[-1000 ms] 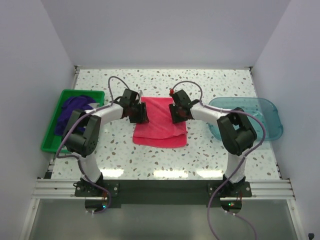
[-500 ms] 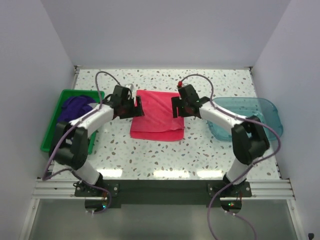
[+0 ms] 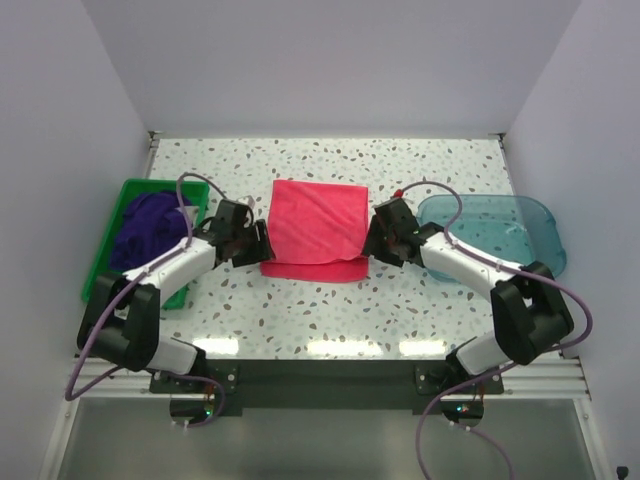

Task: Fold and stack the towels
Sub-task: Fold the towel

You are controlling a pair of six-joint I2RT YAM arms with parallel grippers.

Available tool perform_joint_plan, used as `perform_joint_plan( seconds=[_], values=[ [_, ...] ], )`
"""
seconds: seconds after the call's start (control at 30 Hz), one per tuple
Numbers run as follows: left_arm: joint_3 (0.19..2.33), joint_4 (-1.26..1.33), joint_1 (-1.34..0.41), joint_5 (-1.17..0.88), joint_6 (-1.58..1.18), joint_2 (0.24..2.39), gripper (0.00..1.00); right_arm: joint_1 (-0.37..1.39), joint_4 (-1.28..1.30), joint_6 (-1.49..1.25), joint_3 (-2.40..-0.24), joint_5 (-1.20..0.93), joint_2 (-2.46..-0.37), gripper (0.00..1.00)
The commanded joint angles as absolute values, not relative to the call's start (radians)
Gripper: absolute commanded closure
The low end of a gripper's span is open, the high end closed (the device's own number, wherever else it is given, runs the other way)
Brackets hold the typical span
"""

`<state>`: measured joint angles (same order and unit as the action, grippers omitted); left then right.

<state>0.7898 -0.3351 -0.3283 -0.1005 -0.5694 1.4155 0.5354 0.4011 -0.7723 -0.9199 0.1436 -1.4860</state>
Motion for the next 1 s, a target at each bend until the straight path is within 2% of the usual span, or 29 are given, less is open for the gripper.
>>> perform_joint_plan(
  seconds=[0.0,0.17,0.57,0.97],
  values=[
    [0.804,-0.262,-0.322,-0.084,-0.592,1.433,0.39,0.534,0.336,-0.906,-0.905,0.178,-1.496,0.42],
    [0.818,-0.253,-0.324,-0.089,-0.584,1.460,0.40,0.534,0.293,-0.971,-0.888,0.187,-1.500,0.46],
    [0.834,-0.253,-0.324,-0.077,-0.571,1.485,0.41,0.534,0.299,-1.064,-0.920,0.187,-1.585,0.46],
    [0.854,-0.258,-0.322,-0.078,-0.557,1.506,0.41,0.534,0.241,-1.077,-0.887,0.187,-1.600,0.68]
  ],
)
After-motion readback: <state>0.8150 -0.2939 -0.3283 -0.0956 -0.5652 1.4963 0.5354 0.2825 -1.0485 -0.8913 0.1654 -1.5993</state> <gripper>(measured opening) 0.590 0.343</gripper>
